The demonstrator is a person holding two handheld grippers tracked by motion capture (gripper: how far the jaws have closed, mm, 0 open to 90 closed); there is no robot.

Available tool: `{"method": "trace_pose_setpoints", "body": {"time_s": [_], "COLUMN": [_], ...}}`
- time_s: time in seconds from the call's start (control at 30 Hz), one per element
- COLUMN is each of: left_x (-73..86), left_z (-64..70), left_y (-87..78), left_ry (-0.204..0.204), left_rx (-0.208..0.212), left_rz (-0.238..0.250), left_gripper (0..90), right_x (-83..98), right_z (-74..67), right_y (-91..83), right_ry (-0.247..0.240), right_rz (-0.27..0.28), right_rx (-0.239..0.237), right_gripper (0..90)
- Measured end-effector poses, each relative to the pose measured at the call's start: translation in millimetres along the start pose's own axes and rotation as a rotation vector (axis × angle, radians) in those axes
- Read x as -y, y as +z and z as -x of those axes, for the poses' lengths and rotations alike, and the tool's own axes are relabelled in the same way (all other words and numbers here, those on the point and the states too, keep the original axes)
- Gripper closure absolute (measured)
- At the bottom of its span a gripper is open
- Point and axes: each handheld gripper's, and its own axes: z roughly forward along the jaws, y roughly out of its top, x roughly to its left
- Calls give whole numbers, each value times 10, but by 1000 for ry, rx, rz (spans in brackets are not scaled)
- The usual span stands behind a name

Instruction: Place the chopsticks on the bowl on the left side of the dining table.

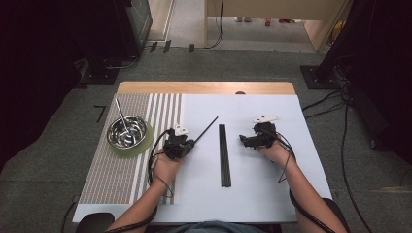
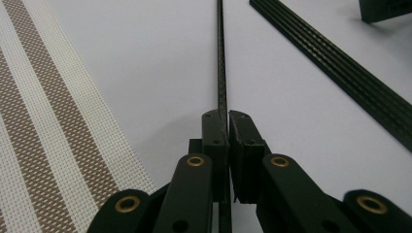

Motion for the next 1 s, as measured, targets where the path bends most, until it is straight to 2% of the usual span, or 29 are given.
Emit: {"method": "trace_pose_setpoints", "body": {"time_s": [0.37,0.67,1.0], "left_x": [-62,-120,-159], "left_z": [-47,-64,-109], "left_y": [-61,-143,-189], "left_ry": [-3,-5,-9], "left_rx": [24,38,58], "left_rz": [8,35,37], "left_gripper": [875,876,876], "right_x": [0,0,-1], "right_z": [0,0,0], "right_y": [0,1,0], "right_ry": [0,0,1], "right_rz": [0,0,-1], "right_rx": [0,0,0], "right_gripper": [78,78,78]}}
